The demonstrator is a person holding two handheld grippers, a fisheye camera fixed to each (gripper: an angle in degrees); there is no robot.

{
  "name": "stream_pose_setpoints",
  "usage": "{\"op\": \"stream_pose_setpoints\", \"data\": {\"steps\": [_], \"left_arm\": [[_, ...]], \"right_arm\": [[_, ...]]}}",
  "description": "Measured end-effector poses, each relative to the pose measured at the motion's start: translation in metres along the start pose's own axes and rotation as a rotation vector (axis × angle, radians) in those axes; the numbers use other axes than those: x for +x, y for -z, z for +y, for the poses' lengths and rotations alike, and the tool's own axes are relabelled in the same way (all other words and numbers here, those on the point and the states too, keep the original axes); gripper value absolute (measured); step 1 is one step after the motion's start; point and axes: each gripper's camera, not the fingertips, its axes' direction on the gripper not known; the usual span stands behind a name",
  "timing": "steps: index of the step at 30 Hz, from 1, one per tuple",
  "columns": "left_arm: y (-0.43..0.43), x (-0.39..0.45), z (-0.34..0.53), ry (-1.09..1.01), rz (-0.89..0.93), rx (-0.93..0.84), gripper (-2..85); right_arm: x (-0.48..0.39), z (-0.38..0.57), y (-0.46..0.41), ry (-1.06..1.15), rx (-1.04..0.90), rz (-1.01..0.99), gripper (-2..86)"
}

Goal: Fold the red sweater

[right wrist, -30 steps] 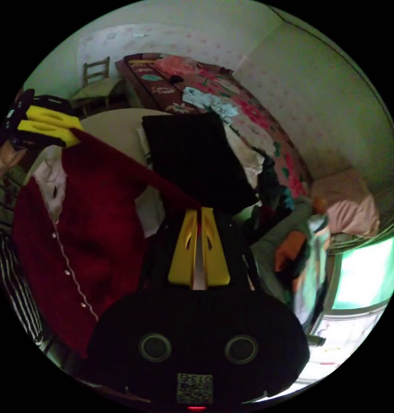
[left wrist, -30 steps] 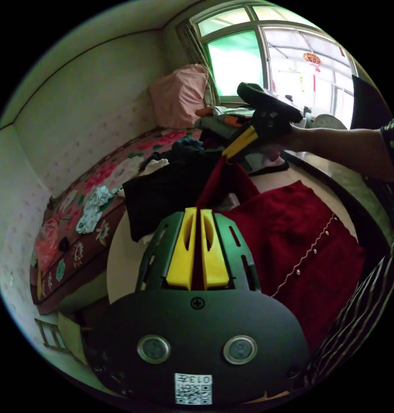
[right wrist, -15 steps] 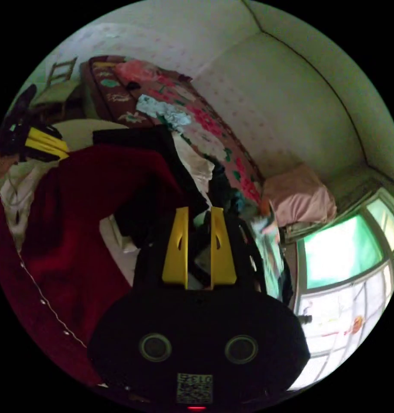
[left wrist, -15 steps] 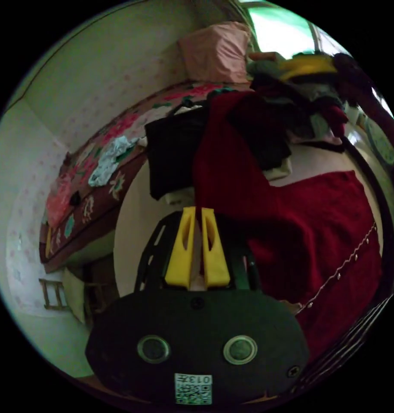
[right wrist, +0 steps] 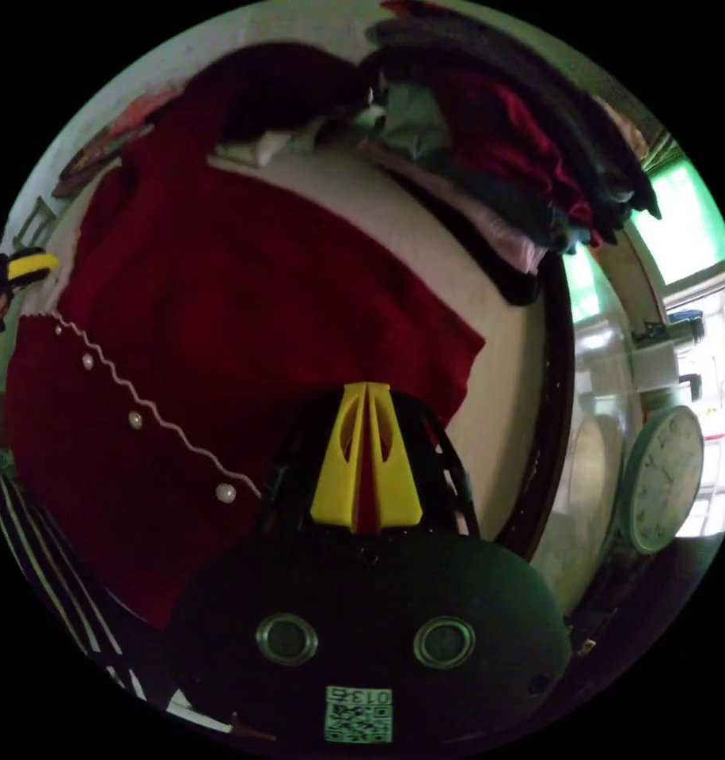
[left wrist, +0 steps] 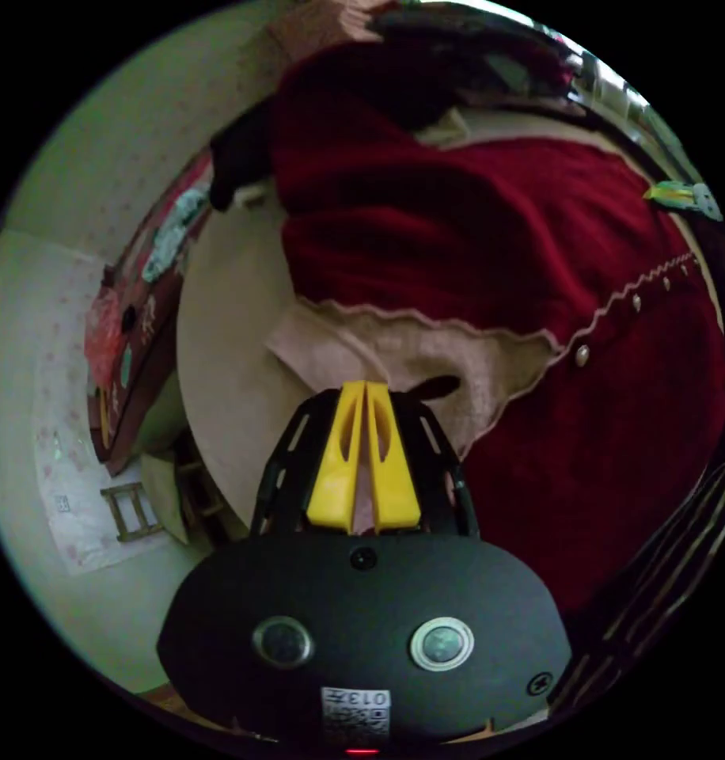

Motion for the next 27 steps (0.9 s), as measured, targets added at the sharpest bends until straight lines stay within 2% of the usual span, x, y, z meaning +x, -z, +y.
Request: {"op": "stream_pose_setpoints", "data": {"steps": [1,4,6,10,14,15,16,18,20,22,27], "left_arm": [[0.000,0.000,0.006,-0.010,-0.021,0.061,-0.3],[-0.007,-0.007,0.013,0.027,-0.011,0.016,-0.3],[0.004,-0.012,0.025,0.090,0.007,0.075,-0.3],[0.025,0.014,0.059,0.117,0.119,0.185,-0.3],[-0.004,0.055,0.072,0.036,0.074,0.042,-0.2],[-0.010,0.059,0.077,0.051,0.059,0.062,-0.2],[-0.014,0.058,0.079,0.079,0.063,0.045,-0.1],[-0.014,0.051,0.080,0.123,0.108,0.027,0.1],[-0.003,0.045,0.093,0.169,0.105,0.088,0.6],[0.010,0.044,0.118,0.186,0.142,0.126,1.9],[0.025,0.088,0.181,0.060,0.219,0.110,10.0]], "right_arm": [[0.004,0.003,-0.001,-0.005,-0.021,-0.007,0.1],[0.026,0.015,0.007,-0.102,-0.081,-0.028,0.0],[0.026,0.039,0.038,-0.093,0.024,-0.070,0.0],[-0.010,0.087,0.067,0.012,0.064,-0.103,0.0],[-0.042,0.138,0.058,0.052,-0.006,-0.061,0.0],[-0.045,0.148,0.049,0.060,-0.059,-0.053,0.1],[-0.045,0.154,0.052,0.061,-0.003,-0.053,0.1],[-0.041,0.163,0.056,0.061,-0.019,-0.063,0.1],[-0.037,0.169,0.066,0.025,-0.028,-0.056,0.3],[-0.036,0.186,0.085,0.034,0.056,-0.088,0.6],[-0.070,0.262,0.130,0.257,0.133,-0.159,4.4]]}}
